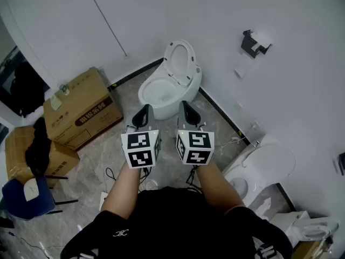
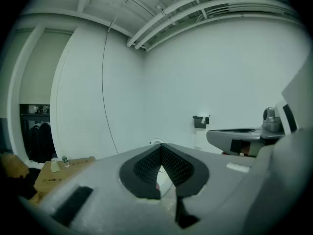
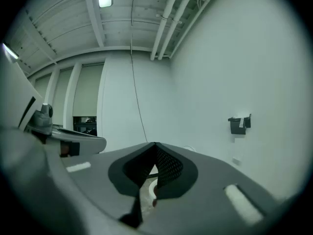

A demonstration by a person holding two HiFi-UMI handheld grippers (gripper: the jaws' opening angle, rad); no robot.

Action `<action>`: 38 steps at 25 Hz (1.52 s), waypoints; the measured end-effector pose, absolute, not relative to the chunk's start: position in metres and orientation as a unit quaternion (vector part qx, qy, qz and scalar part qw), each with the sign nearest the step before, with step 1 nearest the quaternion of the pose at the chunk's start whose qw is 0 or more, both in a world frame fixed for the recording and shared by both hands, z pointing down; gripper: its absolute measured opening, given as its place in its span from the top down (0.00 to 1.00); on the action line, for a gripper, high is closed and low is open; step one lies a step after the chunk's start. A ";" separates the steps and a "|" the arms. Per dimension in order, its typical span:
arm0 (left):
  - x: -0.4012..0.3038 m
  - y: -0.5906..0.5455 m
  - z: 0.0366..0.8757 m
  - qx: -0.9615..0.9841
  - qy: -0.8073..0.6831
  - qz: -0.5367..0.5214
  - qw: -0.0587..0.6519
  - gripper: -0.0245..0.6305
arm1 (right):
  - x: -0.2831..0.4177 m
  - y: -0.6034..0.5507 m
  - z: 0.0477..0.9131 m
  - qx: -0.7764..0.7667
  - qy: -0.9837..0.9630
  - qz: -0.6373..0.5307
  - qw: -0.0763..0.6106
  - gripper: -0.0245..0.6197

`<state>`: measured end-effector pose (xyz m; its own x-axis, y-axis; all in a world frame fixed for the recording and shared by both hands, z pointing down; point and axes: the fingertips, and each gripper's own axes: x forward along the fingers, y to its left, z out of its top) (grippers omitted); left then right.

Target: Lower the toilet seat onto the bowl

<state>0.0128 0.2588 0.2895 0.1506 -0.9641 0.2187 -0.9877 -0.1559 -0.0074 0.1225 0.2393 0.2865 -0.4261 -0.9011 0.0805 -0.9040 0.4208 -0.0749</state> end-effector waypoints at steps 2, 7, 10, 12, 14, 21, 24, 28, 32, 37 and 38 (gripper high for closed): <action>0.010 0.256 0.290 0.755 -0.646 0.086 0.070 0.95 | 0.120 0.237 0.286 0.535 -0.843 0.054 0.011 0.95; 0.003 0.248 0.290 0.757 -0.644 0.086 0.071 0.95 | 0.113 0.231 0.281 0.534 -0.843 0.055 -0.010 0.95; -0.001 0.243 0.291 0.760 -0.641 0.084 0.074 0.95 | 0.107 0.230 0.280 0.537 -0.843 0.042 -0.005 0.95; -0.005 0.240 0.292 0.763 -0.637 0.082 0.077 0.95 | 0.101 0.229 0.280 0.537 -0.843 0.037 -0.003 0.95; -0.010 0.236 0.292 0.765 -0.635 0.081 0.078 0.95 | 0.096 0.227 0.279 0.538 -0.842 0.036 -0.005 0.95; -0.025 0.225 0.291 0.772 -0.626 0.077 0.078 0.95 | 0.080 0.219 0.279 0.541 -0.840 0.040 -0.011 0.95; -0.035 0.220 0.292 0.777 -0.619 0.076 0.079 0.95 | 0.066 0.216 0.279 0.541 -0.840 0.037 -0.010 0.95; -0.053 0.215 0.294 0.784 -0.611 0.075 0.080 0.95 | 0.045 0.214 0.279 0.547 -0.836 0.032 -0.009 0.95; -0.075 0.212 0.297 0.790 -0.603 0.075 0.079 0.95 | 0.024 0.212 0.282 0.562 -0.827 0.031 -0.008 0.95; -0.096 0.215 0.302 0.800 -0.589 0.073 0.082 0.95 | 0.002 0.214 0.286 0.574 -0.818 0.033 -0.007 0.95; -0.100 0.216 0.304 0.801 -0.588 0.074 0.084 0.95 | -0.002 0.214 0.288 0.575 -0.817 0.035 -0.006 0.95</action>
<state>-0.1003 0.2156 0.3037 0.2979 -0.9296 0.2173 -0.9544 -0.2949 0.0468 -0.0020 0.2144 0.2878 -0.3379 -0.9407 0.0299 -0.9399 0.3356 -0.0638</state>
